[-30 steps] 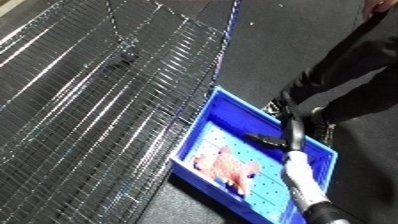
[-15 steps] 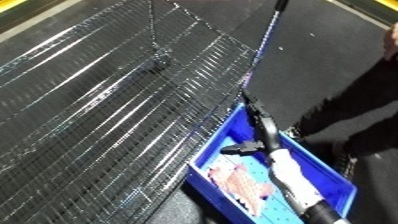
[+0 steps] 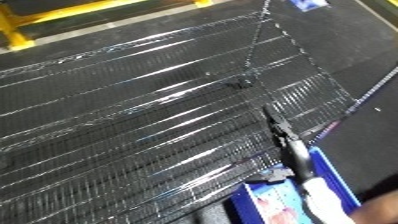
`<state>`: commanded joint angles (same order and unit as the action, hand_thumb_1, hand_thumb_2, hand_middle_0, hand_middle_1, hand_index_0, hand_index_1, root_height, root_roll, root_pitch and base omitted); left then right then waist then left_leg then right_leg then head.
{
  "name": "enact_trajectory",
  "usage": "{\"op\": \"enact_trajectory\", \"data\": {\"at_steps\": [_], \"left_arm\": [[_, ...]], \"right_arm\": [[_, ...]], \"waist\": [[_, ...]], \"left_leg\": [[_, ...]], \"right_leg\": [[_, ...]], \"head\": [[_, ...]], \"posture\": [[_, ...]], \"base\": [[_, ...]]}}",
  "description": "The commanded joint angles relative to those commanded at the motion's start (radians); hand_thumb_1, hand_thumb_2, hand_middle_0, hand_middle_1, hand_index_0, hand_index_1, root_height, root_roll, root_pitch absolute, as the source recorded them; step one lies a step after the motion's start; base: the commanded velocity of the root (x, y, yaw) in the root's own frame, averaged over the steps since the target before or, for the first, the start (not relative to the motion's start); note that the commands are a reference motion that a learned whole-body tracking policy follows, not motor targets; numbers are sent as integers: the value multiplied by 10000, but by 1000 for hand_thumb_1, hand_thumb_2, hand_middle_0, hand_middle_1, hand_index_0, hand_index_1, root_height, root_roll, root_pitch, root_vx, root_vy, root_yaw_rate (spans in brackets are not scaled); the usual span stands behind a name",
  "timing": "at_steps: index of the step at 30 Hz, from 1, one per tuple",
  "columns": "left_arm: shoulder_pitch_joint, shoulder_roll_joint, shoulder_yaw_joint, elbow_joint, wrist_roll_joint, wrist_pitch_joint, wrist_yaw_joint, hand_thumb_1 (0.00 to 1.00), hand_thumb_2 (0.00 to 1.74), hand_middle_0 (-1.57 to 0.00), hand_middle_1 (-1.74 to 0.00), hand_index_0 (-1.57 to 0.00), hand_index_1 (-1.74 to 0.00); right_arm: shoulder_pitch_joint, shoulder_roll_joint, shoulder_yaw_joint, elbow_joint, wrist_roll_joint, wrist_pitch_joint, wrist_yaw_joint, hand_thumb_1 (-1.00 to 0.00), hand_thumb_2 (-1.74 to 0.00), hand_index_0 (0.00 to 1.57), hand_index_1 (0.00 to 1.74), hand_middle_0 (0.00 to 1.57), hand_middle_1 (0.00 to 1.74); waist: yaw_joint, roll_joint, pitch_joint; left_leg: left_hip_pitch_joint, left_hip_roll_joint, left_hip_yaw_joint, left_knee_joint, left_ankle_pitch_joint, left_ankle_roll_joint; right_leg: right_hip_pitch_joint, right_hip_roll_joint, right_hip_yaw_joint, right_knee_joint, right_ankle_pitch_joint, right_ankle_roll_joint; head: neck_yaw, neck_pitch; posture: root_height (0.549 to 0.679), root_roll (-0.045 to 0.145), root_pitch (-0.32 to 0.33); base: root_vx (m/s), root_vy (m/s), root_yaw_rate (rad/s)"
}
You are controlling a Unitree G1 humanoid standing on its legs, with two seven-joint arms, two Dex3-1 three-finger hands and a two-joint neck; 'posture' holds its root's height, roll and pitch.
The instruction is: Pick up the object and place it into the box
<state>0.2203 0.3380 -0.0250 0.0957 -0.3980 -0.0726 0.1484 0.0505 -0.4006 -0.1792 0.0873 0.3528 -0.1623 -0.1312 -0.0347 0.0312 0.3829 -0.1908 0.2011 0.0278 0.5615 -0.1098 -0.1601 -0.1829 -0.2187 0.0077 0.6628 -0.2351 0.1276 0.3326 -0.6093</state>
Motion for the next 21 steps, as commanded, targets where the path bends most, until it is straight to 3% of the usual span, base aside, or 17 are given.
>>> {"op": "enact_trajectory", "data": {"at_steps": [6, 21], "left_arm": [[-232, 7, 33, -35, 107, -50, 133, 1000, 1740, -1570, -1740, -1570, -1740], [-426, -75, 215, -225, 187, -90, 315, 1000, 1740, -1570, -1740, -1570, -1740]], "right_arm": [[-332, 72, 515, -107, -176, -2, -14, 0, 0, 0, 0, 0, 0], [-442, 59, 794, -240, -520, 1, -60, 0, 0, 0, 0, 0, 0]], "waist": [[274, -119, 30], [563, -317, 129]], "left_leg": [[-20, -25, -102, -26, -23, 23], [7, -42, -204, -38, -96, 56]], "right_leg": [[18, -42, -91, 37, -34, 17], [-7, -58, -165, 102, -126, 68]], "head": [[-1279, 13], [-2226, -374]], "posture": [[642, 45, -195], [642, 44, -190]], "base": [[14, 12, 48], [11, 12, 8]]}}
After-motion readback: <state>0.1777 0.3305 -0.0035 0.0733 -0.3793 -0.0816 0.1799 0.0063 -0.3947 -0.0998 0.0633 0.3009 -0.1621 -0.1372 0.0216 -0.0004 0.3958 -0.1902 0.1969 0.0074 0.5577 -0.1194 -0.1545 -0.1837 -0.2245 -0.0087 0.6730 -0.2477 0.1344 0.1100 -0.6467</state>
